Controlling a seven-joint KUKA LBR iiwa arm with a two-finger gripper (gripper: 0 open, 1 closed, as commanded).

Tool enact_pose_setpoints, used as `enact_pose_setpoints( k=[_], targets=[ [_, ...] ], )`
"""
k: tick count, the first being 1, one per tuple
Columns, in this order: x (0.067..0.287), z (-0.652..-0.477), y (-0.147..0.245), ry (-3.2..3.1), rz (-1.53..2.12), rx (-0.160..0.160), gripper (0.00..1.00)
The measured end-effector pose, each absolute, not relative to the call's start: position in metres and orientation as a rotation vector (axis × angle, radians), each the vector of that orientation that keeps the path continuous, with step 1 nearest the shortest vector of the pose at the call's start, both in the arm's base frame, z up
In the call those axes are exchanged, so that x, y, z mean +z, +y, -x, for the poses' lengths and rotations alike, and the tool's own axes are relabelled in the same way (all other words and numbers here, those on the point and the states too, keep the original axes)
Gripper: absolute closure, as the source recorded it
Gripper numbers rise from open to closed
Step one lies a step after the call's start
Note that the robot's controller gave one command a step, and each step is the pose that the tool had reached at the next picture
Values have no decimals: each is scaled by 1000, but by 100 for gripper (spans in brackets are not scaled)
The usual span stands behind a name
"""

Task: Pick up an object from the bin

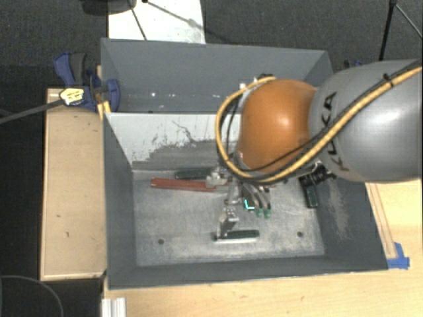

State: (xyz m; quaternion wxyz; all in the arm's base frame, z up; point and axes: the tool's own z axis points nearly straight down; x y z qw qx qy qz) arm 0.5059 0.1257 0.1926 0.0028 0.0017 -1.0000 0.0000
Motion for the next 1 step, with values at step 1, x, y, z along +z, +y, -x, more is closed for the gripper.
enact_pose_setpoints(
  k=[1],
  targets=[
    [196,-508,125,-3144,0,-2,0]
  ],
)
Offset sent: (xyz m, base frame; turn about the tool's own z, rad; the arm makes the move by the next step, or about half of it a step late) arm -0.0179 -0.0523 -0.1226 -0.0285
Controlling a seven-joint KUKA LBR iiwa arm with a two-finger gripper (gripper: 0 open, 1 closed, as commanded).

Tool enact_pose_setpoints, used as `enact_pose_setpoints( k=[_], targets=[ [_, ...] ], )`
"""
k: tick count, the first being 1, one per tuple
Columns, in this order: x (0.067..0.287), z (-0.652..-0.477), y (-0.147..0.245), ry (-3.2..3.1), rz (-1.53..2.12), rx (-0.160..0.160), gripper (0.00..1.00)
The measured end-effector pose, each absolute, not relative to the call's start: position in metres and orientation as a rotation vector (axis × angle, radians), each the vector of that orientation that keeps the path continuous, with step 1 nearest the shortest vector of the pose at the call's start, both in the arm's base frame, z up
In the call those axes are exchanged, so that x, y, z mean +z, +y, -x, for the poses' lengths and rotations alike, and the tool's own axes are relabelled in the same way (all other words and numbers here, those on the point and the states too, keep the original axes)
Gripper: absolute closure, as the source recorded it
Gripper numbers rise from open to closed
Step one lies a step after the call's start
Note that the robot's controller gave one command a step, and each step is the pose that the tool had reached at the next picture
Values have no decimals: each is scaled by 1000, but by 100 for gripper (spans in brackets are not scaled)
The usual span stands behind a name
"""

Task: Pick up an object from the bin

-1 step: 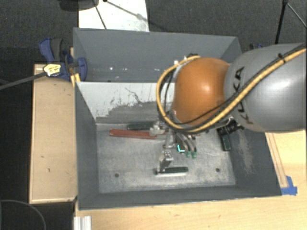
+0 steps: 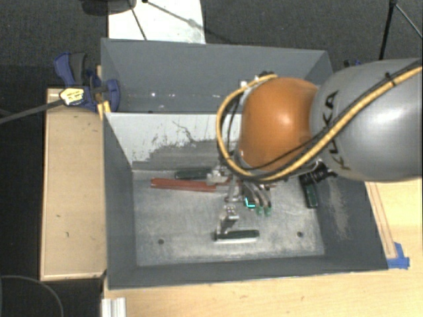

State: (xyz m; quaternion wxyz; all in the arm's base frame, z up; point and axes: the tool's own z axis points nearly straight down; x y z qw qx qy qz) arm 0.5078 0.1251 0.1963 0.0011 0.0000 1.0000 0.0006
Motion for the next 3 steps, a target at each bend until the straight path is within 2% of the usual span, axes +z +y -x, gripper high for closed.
enact_pose_setpoints(
  k=[1,2,3],
  targets=[
    [77,-492,76,3131,49,8,100],
    [77,-492,76,3131,46,8,100],
    [125,-492,75,3144,37,1,100]
  ],
)
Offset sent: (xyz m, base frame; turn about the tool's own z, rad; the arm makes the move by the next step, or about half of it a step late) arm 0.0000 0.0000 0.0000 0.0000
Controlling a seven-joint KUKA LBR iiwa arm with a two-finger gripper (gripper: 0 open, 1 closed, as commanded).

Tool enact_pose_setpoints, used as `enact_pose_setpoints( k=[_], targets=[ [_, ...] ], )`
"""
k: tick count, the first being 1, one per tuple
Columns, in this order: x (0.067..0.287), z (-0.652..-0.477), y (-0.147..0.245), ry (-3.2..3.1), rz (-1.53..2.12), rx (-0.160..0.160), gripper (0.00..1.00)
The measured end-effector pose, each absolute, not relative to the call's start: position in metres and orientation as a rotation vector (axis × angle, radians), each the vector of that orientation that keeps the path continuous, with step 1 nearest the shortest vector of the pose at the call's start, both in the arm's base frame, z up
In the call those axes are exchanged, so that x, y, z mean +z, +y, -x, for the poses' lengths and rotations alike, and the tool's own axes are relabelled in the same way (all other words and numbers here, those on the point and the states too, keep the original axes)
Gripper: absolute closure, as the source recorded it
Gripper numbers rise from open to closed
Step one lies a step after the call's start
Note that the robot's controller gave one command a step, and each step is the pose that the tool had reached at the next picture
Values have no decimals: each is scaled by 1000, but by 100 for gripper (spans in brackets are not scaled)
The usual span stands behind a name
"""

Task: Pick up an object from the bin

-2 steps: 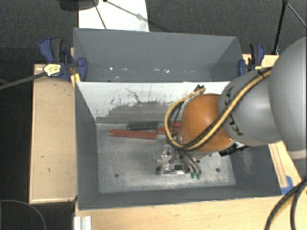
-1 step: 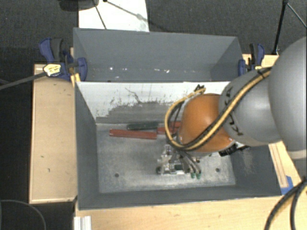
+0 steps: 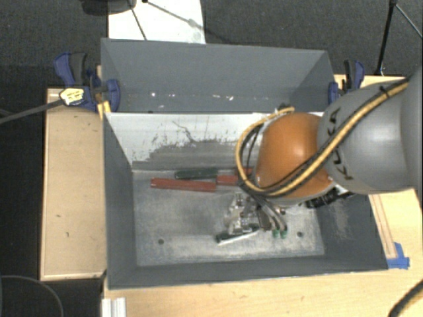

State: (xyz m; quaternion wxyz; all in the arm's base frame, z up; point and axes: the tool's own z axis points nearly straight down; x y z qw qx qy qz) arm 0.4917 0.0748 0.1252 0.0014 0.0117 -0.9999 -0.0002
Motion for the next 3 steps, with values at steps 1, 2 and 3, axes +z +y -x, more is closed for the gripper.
enact_pose_setpoints(
  k=[1,2,3],
  targets=[
    [83,-495,82,-3144,-18,-2,0],
    [80,-495,83,-3142,-14,-1,0],
    [75,-490,37,-3136,-311,-1,100]
  ],
)
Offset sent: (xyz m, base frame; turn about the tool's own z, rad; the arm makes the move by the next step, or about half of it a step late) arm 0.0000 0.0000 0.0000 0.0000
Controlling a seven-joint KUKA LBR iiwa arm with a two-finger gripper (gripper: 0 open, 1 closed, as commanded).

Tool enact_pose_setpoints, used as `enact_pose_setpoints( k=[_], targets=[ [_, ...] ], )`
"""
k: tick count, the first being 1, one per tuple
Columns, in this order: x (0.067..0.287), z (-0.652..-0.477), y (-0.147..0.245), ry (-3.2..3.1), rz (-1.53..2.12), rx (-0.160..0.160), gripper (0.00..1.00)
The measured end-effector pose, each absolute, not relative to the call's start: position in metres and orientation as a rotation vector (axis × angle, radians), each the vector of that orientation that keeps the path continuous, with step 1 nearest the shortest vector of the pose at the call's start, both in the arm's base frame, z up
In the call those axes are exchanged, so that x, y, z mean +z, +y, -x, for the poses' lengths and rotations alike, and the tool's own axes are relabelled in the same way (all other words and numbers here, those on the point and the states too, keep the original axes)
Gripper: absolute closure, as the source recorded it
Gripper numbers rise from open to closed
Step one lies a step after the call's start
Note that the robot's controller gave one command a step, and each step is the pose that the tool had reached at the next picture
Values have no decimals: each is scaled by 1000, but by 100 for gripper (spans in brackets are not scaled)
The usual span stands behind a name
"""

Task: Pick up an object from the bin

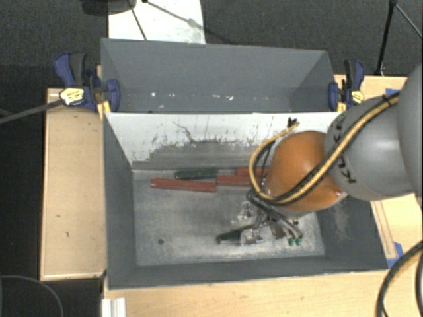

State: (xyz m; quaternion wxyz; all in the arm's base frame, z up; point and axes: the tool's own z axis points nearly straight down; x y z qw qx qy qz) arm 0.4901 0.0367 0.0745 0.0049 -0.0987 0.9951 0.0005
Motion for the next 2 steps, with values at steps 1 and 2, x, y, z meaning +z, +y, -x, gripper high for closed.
enact_pose_setpoints(
  k=[1,2],
  targets=[
    [75,-490,37,3117,306,2,100],
    [268,-493,20,3109,374,-1,100]
  ],
)
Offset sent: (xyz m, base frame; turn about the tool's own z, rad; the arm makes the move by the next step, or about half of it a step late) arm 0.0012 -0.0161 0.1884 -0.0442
